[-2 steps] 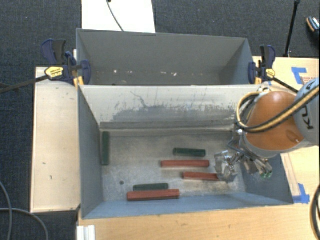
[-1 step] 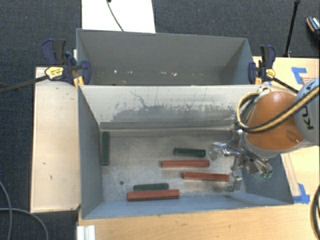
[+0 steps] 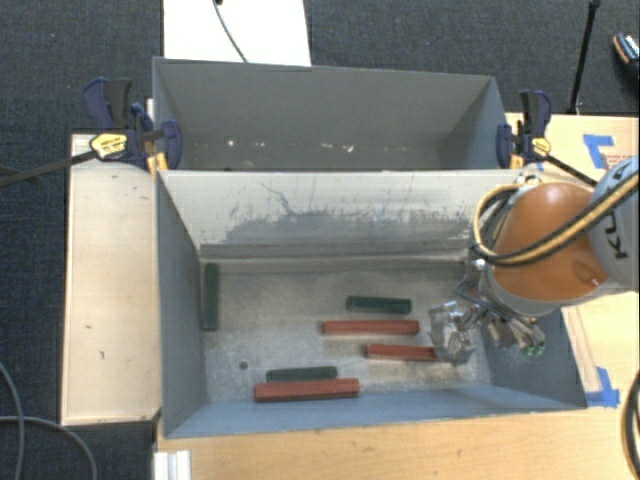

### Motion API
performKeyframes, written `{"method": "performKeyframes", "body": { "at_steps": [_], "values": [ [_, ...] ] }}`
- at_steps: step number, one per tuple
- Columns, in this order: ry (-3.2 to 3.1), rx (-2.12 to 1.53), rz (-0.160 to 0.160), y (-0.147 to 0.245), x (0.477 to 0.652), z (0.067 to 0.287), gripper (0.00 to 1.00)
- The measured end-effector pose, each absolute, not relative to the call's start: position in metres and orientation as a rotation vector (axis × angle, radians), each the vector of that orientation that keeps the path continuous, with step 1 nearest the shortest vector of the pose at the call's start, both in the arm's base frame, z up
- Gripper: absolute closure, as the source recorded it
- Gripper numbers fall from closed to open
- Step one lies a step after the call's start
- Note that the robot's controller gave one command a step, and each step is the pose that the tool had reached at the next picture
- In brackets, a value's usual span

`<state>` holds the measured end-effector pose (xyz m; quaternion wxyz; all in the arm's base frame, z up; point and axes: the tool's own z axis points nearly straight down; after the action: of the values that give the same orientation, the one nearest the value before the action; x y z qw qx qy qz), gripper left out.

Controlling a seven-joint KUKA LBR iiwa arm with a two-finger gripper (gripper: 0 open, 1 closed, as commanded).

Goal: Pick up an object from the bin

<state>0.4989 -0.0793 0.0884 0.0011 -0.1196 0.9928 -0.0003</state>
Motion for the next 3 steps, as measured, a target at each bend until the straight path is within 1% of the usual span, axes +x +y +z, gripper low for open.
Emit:
{"method": "performKeyframes", "body": {
  "at_steps": [1, 2, 3],
  "values": [
    [3.116, -0.379, -0.001, -0.0793, 0.4989, 0.0884, 0.0],
    [3.115, -0.384, -0.001, -0.0793, 0.4989, 0.0884, 1.0],
    [3.115, -0.387, -0.001, -0.0793, 0.499, 0.0884, 0.0]
  ]
}}
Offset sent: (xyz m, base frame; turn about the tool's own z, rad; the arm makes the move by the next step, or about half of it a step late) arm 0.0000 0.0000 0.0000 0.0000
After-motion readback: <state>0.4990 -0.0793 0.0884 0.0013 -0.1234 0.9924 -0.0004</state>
